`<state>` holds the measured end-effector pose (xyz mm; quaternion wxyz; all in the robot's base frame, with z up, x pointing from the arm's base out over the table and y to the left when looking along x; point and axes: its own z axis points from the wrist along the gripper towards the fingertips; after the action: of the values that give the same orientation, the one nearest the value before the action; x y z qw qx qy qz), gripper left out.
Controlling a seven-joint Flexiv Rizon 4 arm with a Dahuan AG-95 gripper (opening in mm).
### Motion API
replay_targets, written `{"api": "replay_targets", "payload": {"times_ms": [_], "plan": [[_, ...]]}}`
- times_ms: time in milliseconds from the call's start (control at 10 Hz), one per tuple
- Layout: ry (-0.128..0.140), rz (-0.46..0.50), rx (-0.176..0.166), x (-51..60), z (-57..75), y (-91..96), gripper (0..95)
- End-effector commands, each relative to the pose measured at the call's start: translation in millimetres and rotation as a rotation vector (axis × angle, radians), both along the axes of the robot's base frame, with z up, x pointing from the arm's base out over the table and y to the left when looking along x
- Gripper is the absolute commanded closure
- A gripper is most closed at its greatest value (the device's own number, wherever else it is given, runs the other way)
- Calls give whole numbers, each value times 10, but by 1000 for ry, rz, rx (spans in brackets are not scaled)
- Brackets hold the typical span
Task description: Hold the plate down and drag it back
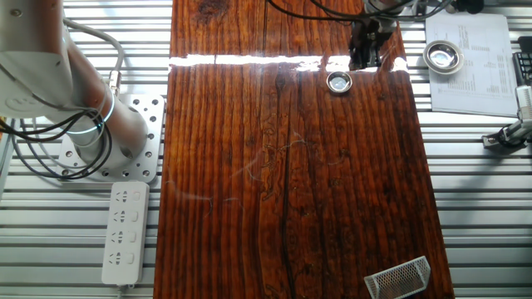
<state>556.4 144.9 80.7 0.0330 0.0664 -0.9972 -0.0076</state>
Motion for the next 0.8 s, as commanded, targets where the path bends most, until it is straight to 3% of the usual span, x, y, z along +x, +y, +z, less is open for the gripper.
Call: {"api": "replay_targets", "payload": {"times_ms": [100, 800], "plan": [[-1, 1, -3, 0, -4, -1, 950], [-2, 9, -3, -26, -27, -8, 950]]}}
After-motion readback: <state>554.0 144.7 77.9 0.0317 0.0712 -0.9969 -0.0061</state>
